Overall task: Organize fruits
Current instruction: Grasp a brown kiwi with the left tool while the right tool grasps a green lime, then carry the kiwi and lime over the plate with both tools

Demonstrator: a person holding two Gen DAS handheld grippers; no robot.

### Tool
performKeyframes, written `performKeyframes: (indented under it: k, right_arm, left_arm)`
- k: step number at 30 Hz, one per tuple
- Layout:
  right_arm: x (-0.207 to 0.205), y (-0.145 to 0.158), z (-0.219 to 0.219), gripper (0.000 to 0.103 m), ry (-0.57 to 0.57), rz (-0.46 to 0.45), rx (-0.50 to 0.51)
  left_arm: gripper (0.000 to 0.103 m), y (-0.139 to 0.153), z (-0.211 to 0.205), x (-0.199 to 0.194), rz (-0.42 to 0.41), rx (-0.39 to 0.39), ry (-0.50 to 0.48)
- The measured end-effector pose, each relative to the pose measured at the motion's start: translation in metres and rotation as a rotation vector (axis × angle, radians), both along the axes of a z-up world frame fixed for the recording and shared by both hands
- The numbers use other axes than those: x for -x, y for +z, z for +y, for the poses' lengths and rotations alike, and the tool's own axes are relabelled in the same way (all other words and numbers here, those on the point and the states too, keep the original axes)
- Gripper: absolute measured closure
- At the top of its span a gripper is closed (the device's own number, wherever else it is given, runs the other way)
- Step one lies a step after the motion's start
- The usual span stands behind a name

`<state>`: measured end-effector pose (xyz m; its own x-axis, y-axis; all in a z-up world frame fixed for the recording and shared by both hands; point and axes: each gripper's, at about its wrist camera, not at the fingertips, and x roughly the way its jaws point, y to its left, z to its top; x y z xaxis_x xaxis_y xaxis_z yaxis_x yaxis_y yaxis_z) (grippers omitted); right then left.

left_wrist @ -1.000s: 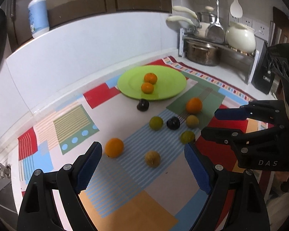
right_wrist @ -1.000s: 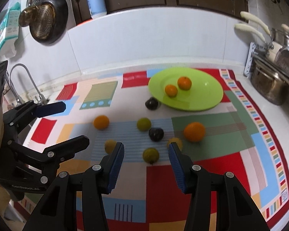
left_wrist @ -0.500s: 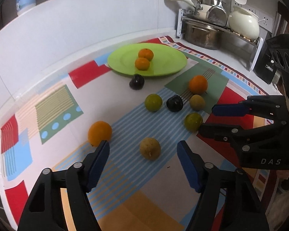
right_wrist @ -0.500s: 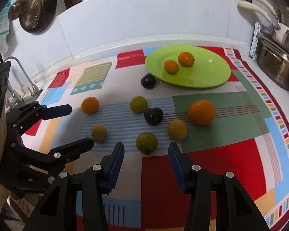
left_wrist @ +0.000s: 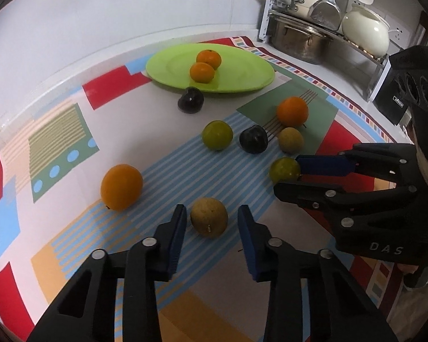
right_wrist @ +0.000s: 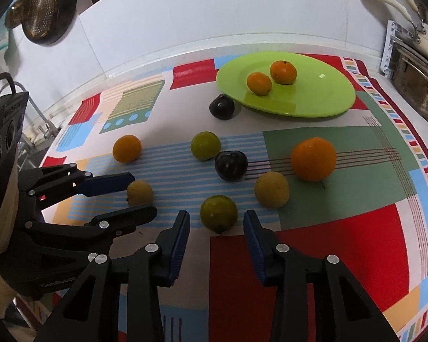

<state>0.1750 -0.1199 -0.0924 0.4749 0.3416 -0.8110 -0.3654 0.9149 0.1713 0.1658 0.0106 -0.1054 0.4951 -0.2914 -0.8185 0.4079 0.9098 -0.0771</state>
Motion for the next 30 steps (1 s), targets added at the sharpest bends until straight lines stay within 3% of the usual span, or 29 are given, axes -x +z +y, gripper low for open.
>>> performKeyframes:
  k: [5,19,30]
  right_arm:
    - [-0.002,-0.005,0.002,0.073,0.008,0.008,0.006]
    - [0.005,0.002,0.001,0.074,0.016,-0.01,-0.01]
    - [0.013,0.032,-0.007,0.074,0.003,-0.082,-0.039]
  left_arm:
    - [0.077,0.0,0.001,-0.001,0.004,0.002,0.004]
    - [0.077,0.016,0.0,0.005,-0.033,0.019,0.004]
    - [0.077,0.051,-0.005,0.012,-0.119,0.031,0.003]
